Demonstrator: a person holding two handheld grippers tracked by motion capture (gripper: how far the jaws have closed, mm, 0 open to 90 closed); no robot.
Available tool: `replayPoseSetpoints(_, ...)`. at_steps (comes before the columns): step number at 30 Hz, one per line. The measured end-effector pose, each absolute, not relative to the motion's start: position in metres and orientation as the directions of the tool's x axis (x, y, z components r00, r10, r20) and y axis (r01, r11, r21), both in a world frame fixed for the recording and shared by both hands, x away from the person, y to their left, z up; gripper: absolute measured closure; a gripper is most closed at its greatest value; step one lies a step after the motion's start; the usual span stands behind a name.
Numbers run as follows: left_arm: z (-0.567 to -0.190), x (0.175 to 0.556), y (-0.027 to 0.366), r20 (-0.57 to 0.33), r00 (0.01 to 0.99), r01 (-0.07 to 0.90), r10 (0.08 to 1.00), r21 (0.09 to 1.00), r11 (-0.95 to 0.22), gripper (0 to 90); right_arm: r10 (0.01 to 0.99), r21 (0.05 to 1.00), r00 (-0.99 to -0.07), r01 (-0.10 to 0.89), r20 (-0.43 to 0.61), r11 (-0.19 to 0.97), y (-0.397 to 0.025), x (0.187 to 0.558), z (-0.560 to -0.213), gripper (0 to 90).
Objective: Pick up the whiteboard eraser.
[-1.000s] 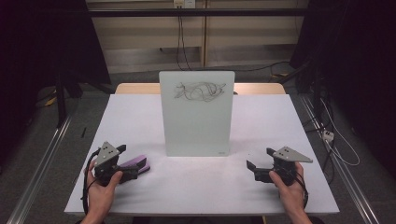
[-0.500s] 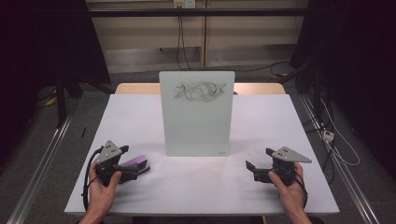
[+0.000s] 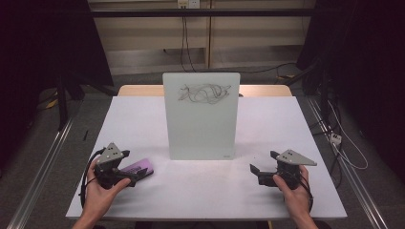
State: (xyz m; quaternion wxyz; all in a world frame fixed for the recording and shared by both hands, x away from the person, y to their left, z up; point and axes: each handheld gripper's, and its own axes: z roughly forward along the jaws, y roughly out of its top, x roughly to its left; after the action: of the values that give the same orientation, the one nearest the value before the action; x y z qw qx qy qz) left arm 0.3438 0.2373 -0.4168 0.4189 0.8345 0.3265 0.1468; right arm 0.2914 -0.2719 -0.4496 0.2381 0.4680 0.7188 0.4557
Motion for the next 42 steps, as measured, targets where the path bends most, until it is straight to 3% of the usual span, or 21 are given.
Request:
replayPoseSetpoints(16, -0.413, 0.357, 0.232, 0.012, 0.817, 0.436, 0.577, 0.642, -0.630, 13.8, 0.885, 0.876, -0.457, 0.459, 0.087, 0.151, -0.270, 0.292, -0.450, 6.8)
replayPoseSetpoints(29, -0.422, 0.360, 0.231, 0.019, 0.843, 0.432, 0.538, 0.573, -0.697, 31.5, 0.880, 0.866, -0.466, 0.472, 0.090, 0.162, -0.269, 0.292, -0.452, 6.5)
replayPoseSetpoints(42, -0.428, 0.363, 0.231, 0.037, 0.853, 0.424, 0.521, 0.534, -0.731, 37.7, 0.878, 0.867, -0.470, 0.472, 0.092, 0.162, -0.269, 0.293, -0.452, 6.2)
